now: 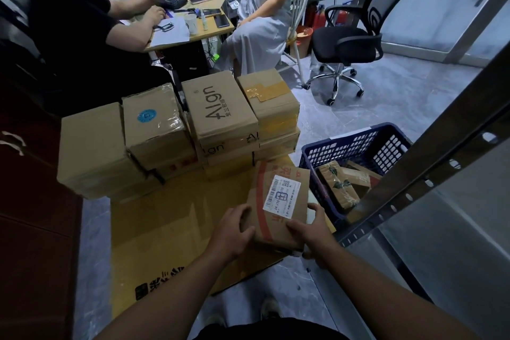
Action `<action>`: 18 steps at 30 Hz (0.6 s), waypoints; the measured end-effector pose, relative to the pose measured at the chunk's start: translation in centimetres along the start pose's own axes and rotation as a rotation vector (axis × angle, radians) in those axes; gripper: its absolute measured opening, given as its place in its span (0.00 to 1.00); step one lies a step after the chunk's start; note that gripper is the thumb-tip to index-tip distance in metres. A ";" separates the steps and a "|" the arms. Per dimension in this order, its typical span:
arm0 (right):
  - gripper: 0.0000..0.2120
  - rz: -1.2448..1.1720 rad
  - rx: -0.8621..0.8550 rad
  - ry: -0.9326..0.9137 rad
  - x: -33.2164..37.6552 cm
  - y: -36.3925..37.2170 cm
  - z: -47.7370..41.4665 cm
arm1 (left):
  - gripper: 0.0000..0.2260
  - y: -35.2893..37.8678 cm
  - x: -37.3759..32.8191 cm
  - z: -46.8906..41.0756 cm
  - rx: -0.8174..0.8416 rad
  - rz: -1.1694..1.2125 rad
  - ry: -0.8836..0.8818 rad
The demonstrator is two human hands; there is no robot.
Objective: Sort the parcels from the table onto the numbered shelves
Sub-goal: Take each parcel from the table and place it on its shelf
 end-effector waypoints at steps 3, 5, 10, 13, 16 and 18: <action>0.32 -0.016 -0.003 -0.041 0.6 -0.1 0.5 | 0.25 -0.6 -0.2 0.1 -0.017 -0.003 0.037; 0.32 -0.050 -0.020 -0.080 1.0 -0.2 1.0 | 0.24 -1.0 -0.5 0.2 -0.013 -0.008 0.084; 0.38 -0.140 -0.128 -0.173 1.2 -0.2 3.0 | 0.24 -2.2 -1.7 0.2 -0.025 0.032 0.206; 0.39 -0.224 -0.161 -0.180 0.8 0.4 5.0 | 0.23 -2.9 -2.6 0.5 0.012 0.012 0.283; 0.37 -0.306 -0.214 -0.207 0.4 1.3 7.5 | 0.22 -3.7 -3.1 1.5 0.079 0.005 0.334; 0.37 -0.359 -0.293 -0.253 -0.1 1.8 9.3 | 0.22 -4.5 -3.3 2.7 0.120 0.004 0.367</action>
Point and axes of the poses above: each hand's wrist, its own z-axis away from the middle knuckle, its own y-axis out of the palm, x = y × z, the point moved 8 cm from there along -z, towards the middle knuckle, and after that the axes turned 7 degrees about z, right-handed, at the moved point
